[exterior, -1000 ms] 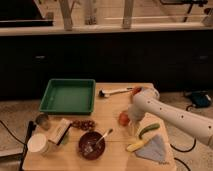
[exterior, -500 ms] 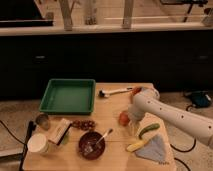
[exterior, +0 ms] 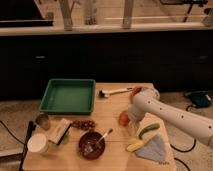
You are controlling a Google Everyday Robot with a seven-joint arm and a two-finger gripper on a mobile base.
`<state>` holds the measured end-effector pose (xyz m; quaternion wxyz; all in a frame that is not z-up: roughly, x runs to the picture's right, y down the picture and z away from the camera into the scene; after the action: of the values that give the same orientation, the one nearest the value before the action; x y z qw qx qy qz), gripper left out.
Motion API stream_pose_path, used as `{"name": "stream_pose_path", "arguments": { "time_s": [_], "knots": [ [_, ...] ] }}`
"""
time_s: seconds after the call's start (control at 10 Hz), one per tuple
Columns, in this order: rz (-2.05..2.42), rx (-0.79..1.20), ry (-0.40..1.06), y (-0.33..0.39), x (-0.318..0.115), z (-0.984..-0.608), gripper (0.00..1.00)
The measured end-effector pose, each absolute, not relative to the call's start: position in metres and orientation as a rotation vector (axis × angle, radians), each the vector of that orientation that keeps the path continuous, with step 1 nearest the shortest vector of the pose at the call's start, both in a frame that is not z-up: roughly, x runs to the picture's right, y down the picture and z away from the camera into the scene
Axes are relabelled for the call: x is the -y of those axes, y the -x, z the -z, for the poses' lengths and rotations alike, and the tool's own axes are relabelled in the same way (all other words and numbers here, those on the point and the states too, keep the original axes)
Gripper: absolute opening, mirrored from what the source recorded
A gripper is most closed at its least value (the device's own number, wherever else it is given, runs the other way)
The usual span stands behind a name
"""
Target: Place apple in tray
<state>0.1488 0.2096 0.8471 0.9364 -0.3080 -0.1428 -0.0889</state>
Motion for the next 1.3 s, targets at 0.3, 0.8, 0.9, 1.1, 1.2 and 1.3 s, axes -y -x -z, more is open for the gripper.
{"name": "stream_pose_path", "arguments": {
  "time_s": [0.3, 0.8, 0.9, 1.1, 1.2, 1.3],
  "knots": [
    [0.177, 0.290, 0.633, -0.1492, -0.2099, -0.8470, 0.80],
    [0.162, 0.283, 0.641, -0.1506, -0.2113, -0.8467, 0.80],
    [0.154, 0.280, 0.644, -0.1507, -0.2115, -0.8467, 0.80],
    [0.155, 0.280, 0.644, -0.1504, -0.2116, -0.8467, 0.80],
    [0.154, 0.280, 0.645, -0.1503, -0.2119, -0.8470, 0.80],
    [0.151, 0.279, 0.646, -0.1507, -0.2119, -0.8469, 0.80]
  ]
}}
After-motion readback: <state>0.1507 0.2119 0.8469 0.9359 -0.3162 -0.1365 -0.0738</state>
